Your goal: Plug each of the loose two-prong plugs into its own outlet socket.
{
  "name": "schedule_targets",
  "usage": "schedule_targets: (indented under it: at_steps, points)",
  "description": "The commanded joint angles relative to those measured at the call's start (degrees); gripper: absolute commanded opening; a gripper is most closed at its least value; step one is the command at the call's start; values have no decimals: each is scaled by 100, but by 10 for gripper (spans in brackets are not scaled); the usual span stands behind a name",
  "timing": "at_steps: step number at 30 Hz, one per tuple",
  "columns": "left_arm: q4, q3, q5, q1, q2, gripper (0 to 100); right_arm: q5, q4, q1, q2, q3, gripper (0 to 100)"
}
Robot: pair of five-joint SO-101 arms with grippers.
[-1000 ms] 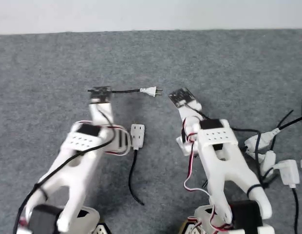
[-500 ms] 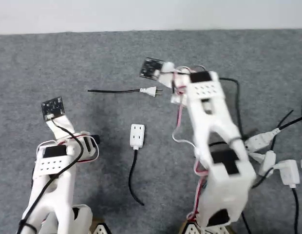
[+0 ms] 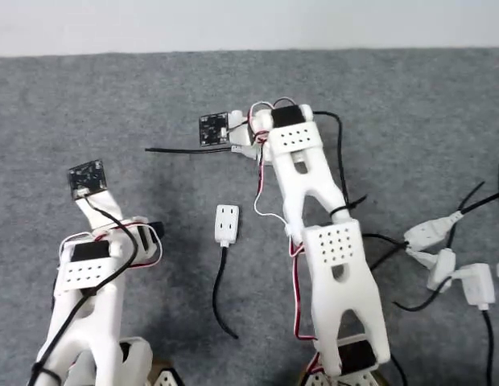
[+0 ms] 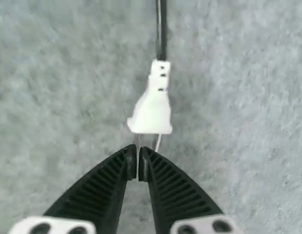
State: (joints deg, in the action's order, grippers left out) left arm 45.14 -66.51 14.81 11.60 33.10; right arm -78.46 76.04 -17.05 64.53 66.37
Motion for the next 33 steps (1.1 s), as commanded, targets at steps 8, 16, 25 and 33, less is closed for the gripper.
schedule_targets:
  at_steps: [8, 16, 25, 33]
  points:
    - [-158, 40, -88, 26, 149, 258, -352, 593, -22, 1332, 2048, 9]
    - [-158, 40, -97, 18, 149, 258, -369, 664, -13, 1745, 2066, 9]
    - [-158, 40, -88, 18, 149, 258, -316, 1974, -127, 1446, 2066, 9]
    - [-158, 40, -105, 18, 149, 258, 176, 2703, -127, 1200, 2031, 9]
